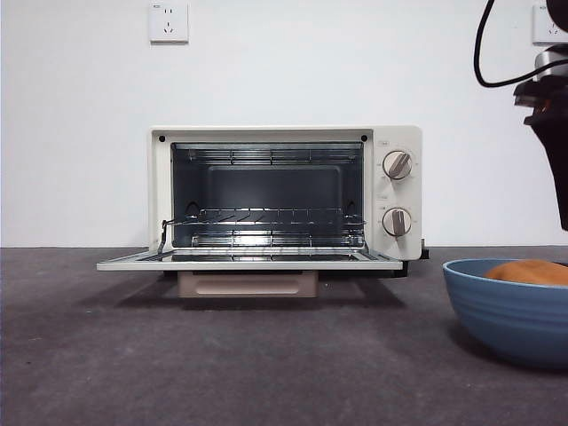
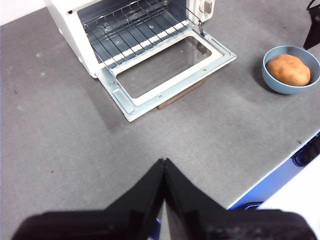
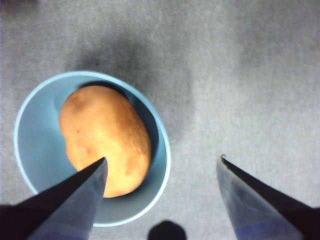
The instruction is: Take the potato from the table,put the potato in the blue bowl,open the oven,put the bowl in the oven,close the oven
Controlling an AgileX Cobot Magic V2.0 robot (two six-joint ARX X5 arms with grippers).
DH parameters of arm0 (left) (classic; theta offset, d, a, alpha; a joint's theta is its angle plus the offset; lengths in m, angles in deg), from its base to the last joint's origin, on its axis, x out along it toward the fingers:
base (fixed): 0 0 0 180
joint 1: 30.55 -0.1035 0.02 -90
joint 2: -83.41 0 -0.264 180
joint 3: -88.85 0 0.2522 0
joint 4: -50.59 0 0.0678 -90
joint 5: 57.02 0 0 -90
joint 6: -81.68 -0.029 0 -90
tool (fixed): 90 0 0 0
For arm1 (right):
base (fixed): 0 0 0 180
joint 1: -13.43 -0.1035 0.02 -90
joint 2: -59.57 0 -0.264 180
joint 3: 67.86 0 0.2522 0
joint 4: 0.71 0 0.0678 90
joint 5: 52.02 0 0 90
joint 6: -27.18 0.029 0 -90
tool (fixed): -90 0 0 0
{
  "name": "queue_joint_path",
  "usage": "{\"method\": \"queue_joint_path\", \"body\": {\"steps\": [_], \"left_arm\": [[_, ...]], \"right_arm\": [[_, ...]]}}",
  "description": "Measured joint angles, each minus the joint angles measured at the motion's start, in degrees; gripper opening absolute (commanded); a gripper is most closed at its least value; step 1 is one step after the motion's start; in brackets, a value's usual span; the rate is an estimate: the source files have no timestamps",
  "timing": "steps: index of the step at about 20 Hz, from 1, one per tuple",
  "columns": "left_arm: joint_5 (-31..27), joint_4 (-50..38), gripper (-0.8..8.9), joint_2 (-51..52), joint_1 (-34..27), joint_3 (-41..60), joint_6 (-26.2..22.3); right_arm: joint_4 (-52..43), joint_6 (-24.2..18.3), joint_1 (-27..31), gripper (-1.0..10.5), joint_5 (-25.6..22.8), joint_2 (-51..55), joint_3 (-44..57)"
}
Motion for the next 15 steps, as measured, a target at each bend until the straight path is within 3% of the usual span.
{"method": "queue_joint_path", "body": {"steps": [6,12,15], "left_arm": [[0.0,0.0,-0.05,0.0,0.0,0.0,0.0],[0.0,0.0,-0.06,0.0,0.0,0.0,0.0],[0.0,0.0,-0.05,0.0,0.0,0.0,0.0]], "right_arm": [[-0.4,-2.2,1.0,3.6,-0.7,-7.0,0.0],[-3.0,-2.6,1.5,0.2,-0.6,-10.1,0.0],[-3.3,-2.6,1.5,-0.2,-0.6,-11.6,0.0]]}}
